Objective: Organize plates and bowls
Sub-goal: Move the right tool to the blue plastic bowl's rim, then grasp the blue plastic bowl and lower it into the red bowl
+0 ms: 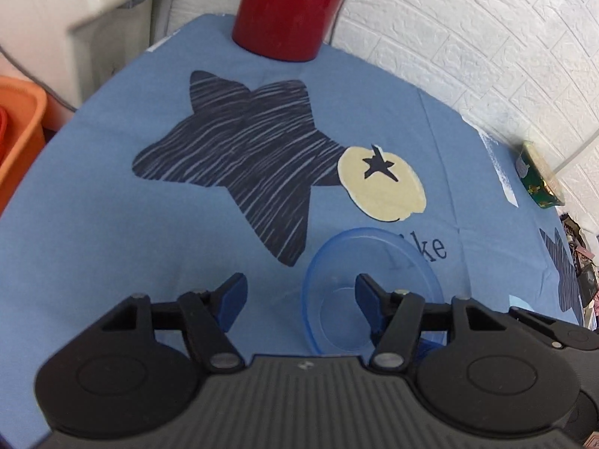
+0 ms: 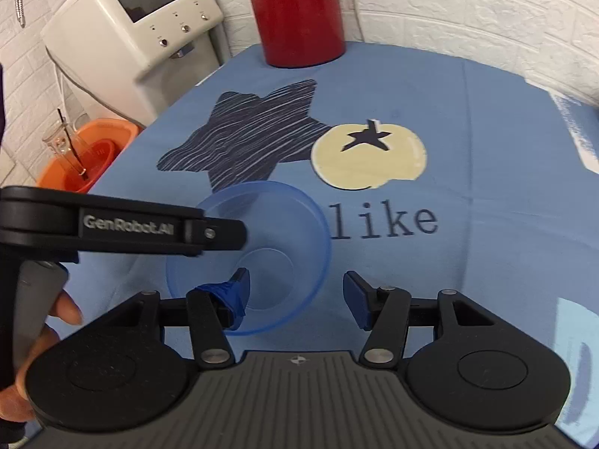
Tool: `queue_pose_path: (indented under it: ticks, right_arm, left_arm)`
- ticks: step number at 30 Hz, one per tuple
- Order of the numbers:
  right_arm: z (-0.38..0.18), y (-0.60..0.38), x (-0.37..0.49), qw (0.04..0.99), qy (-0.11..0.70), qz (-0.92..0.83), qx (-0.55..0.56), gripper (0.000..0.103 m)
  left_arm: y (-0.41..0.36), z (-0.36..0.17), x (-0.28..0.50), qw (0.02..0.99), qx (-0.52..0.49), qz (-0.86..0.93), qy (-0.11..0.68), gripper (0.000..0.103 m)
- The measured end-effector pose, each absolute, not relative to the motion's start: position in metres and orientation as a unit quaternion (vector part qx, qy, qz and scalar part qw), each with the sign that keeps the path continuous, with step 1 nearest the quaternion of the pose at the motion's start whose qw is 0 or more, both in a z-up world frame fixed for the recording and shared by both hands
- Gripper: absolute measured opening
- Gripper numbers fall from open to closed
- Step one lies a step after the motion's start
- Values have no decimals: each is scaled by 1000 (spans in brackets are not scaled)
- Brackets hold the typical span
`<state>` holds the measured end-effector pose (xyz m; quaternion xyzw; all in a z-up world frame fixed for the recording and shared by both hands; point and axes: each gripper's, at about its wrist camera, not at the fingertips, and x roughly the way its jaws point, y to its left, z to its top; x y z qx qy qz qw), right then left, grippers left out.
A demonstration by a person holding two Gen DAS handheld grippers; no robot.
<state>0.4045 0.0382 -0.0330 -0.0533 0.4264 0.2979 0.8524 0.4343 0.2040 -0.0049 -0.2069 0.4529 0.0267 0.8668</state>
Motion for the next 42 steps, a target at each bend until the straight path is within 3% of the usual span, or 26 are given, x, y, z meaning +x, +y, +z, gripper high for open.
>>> queue_pose_path:
  ticks: [3, 4, 7, 21, 33, 42]
  right_arm:
    - [-37, 45, 397, 847, 420, 320, -66, 39]
    - [-38, 47, 395, 845, 418, 327, -69, 38]
    - [-38, 54, 385, 843, 415, 334, -79, 36]
    - [-1, 27, 319, 855, 416, 300, -77, 40]
    - [20, -86, 185, 887, 389, 242, -59, 40]
    - [-3, -159, 115, 896, 404, 183, -34, 41]
  left_arm:
    - [201, -8, 437, 869, -200, 19, 453, 60]
    - [200, -10, 438, 867, -198, 12, 457, 43]
    - [197, -9, 436, 869, -175, 10, 462, 21]
    - [181, 9, 378, 840, -231, -31, 489, 20]
    - [82, 49, 258, 850, -218, -120, 465, 20]
    - [-8, 31, 194, 833, -175, -180, 493, 20]
